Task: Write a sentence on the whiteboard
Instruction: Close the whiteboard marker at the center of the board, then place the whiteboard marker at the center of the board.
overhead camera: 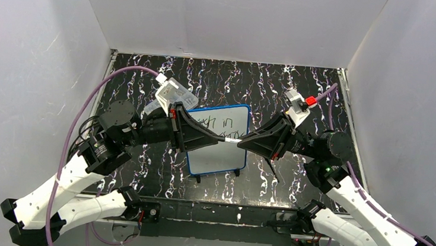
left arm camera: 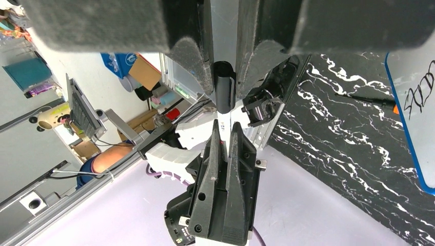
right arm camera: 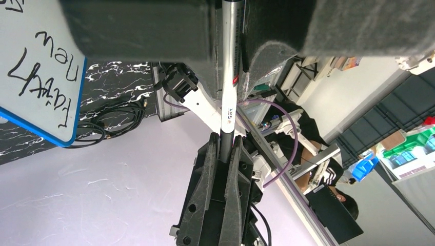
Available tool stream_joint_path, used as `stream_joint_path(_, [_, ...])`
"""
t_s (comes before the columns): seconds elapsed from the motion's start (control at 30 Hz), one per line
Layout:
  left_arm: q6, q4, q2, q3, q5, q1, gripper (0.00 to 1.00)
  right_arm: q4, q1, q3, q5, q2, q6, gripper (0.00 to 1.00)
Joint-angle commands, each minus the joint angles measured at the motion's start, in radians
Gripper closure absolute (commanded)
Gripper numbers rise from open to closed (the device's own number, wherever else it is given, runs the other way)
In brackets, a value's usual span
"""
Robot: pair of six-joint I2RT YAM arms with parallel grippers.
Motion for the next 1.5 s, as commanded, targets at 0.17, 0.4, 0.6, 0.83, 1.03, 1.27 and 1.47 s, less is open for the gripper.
stream_joint_path(0.17, [-0.017,0.016,0.099,-0.036,0.139,-0.028,1.0,0.042,0.016,0.084,0.006,0.097,-0.026,0.99])
stream_joint_path(0.4, [0.051,-0.066,0.097,-0.025,0.091,-0.025,1.0,0.022,0.016,0.104,0.029,0.116,-0.06,0.99])
stream_joint_path(0.6, [0.275,-0.331,0.132,0.131,-0.102,0.018,0.35,-0.498,0.014,0.286,0.424,0.071,-0.401,0.99])
stream_joint_path(0.83, [0.382,-0.489,0.197,0.333,-0.243,0.098,0.1,-0.758,0.014,0.454,0.947,0.134,-0.598,0.99])
stream_joint_path(1.03, [0.419,-0.524,0.225,0.439,-0.278,0.234,0.03,-0.839,-0.025,0.446,1.202,0.26,-0.651,0.99])
stream_joint_path(1.27, [0.413,-0.497,0.269,0.373,-0.281,0.496,0.02,-0.737,-0.314,0.232,0.929,0.305,-0.568,0.99])
stream_joint_path(1.47, [0.424,-0.428,0.19,0.147,-0.445,0.641,0.02,-0.688,-0.449,0.04,0.877,0.308,-0.527,0.99])
